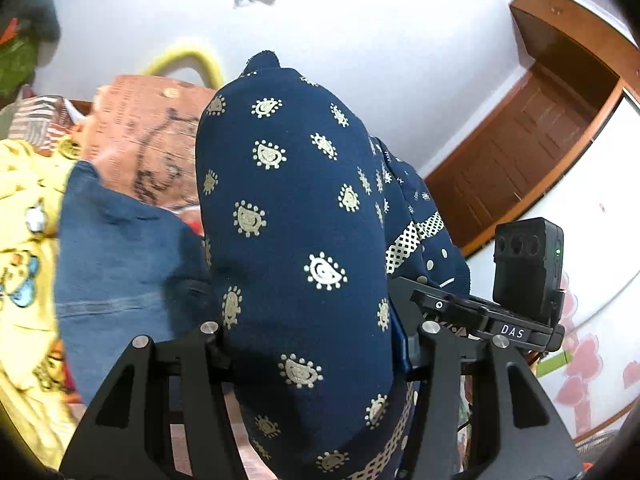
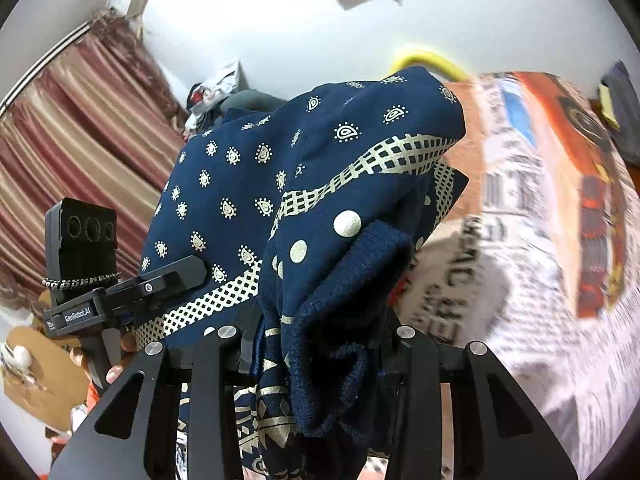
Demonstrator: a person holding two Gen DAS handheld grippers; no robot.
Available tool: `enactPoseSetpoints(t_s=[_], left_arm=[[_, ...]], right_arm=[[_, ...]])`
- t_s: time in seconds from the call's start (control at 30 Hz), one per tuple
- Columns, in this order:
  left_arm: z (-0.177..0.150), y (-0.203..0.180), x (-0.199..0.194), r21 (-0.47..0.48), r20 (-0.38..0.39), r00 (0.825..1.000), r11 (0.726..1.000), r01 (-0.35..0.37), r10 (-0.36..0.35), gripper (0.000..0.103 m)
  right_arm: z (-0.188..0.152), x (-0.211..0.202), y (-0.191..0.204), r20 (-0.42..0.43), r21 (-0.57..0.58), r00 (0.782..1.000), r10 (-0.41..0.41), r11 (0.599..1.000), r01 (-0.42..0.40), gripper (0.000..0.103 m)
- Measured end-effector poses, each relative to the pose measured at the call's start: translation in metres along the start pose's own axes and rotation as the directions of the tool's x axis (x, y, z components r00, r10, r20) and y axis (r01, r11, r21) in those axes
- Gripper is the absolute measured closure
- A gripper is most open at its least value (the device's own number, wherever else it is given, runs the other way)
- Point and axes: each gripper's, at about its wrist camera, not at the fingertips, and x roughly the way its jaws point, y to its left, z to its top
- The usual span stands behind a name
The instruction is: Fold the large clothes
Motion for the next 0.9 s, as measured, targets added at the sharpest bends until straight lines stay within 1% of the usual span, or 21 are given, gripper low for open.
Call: enactPoseSetpoints(t_s=[0.1,0.2,0.23,0.3,0.47,0.5,0.57,0.63,0.67,0.73,0.8,0.87,0.9], left_arm=[[0.001,0.029,-0.007,-0.039,0.005,1.000,0.999,-0.020,0.020,0.049],[-0.003,0.070,-0.011,-0.086,-0.011,0.999,0.996,-0.036,0.035,0.049],[-0.007,0.086,-0.008,-0.109,-0.021,0.999,0.993,-0.043,0.041,0.049],[-0.017,0.106,-0.003,-0.135,-0.038,0.998,0.989,-0.055,0.051,0.049],[-0.037,0.175,0.031,-0.220,-0.107,0.991,0.970,-0.106,0.084,0.049],[-0.040,0.183,0.035,-0.225,-0.107,0.991,0.969,-0.107,0.084,0.049],[-0.043,0.204,0.038,-0.238,-0.080,0.995,0.968,-0.082,0.064,0.045],[-0.047,0.216,0.038,-0.270,-0.051,0.998,0.962,-0.036,0.023,0.042],[-0.048,0.218,0.039,-0.276,-0.053,0.999,0.961,-0.026,0.012,0.041],[-0.048,0.210,0.035,-0.269,-0.063,0.998,0.962,-0.038,0.021,0.039],[-0.047,0.201,0.032,-0.231,-0.076,0.994,0.969,-0.088,0.072,0.036],[-0.046,0.185,0.024,-0.169,-0.073,0.984,0.970,-0.172,0.162,0.034],[-0.047,0.180,0.020,-0.146,-0.071,0.980,0.970,-0.197,0.188,0.034]], right_arm=[[0.004,0.032,0.007,-0.032,-0.004,0.999,0.014,1.000,-0.014,0.068],[0.002,0.064,0.004,-0.078,0.010,0.997,0.023,1.000,-0.022,0.068],[0.000,0.076,0.003,-0.096,0.017,0.995,0.024,1.000,-0.023,0.068],[-0.003,0.101,0.000,-0.134,0.023,0.991,0.022,1.000,-0.019,0.068],[-0.018,0.175,-0.021,-0.249,0.052,0.968,-0.008,0.998,0.022,0.068],[-0.021,0.185,-0.025,-0.253,0.061,0.967,-0.015,0.998,0.032,0.068],[-0.022,0.190,-0.029,-0.238,0.057,0.971,-0.017,0.998,0.031,0.068],[-0.021,0.192,-0.029,-0.233,0.050,0.972,-0.010,0.998,0.023,0.067],[-0.021,0.193,-0.031,-0.238,0.046,0.971,-0.010,0.999,0.022,0.065],[-0.020,0.192,-0.031,-0.254,0.031,0.967,-0.017,0.999,0.025,0.064],[-0.021,0.184,-0.026,-0.252,0.005,0.967,-0.039,0.999,0.042,0.062],[-0.021,0.174,-0.019,-0.240,-0.012,0.969,-0.064,0.998,0.063,0.060],[-0.023,0.168,-0.016,-0.232,-0.027,0.969,-0.081,0.997,0.077,0.060]])
